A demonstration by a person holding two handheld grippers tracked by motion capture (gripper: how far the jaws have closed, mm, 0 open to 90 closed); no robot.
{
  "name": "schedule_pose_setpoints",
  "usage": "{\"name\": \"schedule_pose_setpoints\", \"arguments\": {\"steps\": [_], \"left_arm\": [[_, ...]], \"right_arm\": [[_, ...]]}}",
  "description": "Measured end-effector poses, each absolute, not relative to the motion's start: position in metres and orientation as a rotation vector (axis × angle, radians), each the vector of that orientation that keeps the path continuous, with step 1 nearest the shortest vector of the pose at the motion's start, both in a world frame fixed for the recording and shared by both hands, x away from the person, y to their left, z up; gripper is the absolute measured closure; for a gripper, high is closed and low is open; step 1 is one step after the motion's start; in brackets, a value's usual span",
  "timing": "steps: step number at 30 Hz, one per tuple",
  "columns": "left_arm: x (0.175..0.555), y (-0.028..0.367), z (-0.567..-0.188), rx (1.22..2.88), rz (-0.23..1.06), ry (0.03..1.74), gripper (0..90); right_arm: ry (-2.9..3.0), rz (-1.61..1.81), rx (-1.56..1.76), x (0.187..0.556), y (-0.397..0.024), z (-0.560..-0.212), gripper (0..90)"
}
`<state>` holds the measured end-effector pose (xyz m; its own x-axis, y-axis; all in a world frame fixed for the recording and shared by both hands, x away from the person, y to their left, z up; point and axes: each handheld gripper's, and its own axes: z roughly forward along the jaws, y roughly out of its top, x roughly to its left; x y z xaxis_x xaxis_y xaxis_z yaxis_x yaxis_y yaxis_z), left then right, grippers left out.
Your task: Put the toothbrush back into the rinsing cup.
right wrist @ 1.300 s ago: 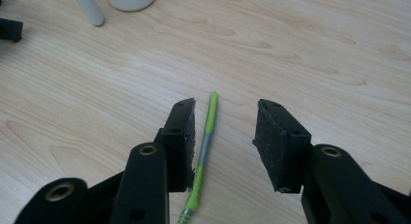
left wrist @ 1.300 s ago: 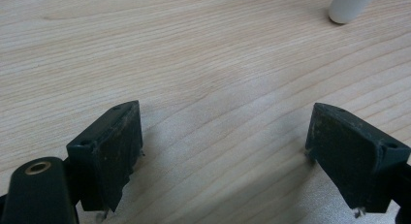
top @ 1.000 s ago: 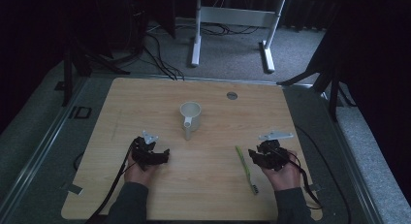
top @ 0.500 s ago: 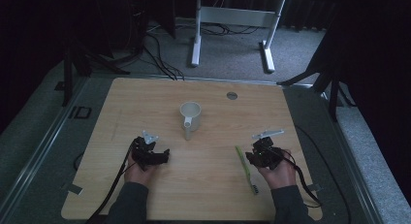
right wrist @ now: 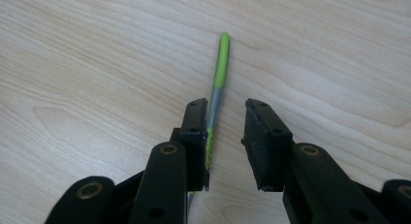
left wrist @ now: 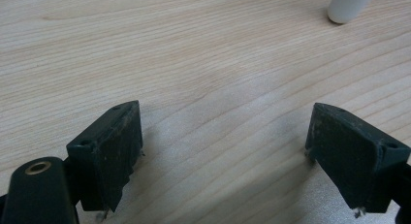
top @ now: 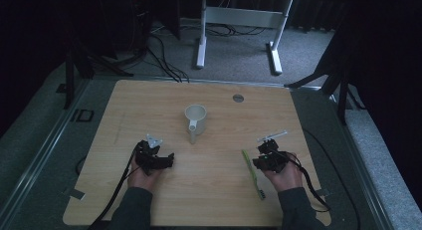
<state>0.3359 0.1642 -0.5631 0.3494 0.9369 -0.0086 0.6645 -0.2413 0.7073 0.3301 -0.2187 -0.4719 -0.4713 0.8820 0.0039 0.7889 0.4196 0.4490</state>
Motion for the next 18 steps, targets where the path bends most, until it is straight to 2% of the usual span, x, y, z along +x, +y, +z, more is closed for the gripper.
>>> {"name": "schedule_pose_setpoints", "arguments": {"steps": [18], "left_arm": [[0.3359, 0.1641, -0.5632, 1.994, 0.566, 1.391, 14.0]], "right_arm": [[2.51, 0.517, 1.52, 0.3388, -0.2158, -0.4823, 68.6]]}}
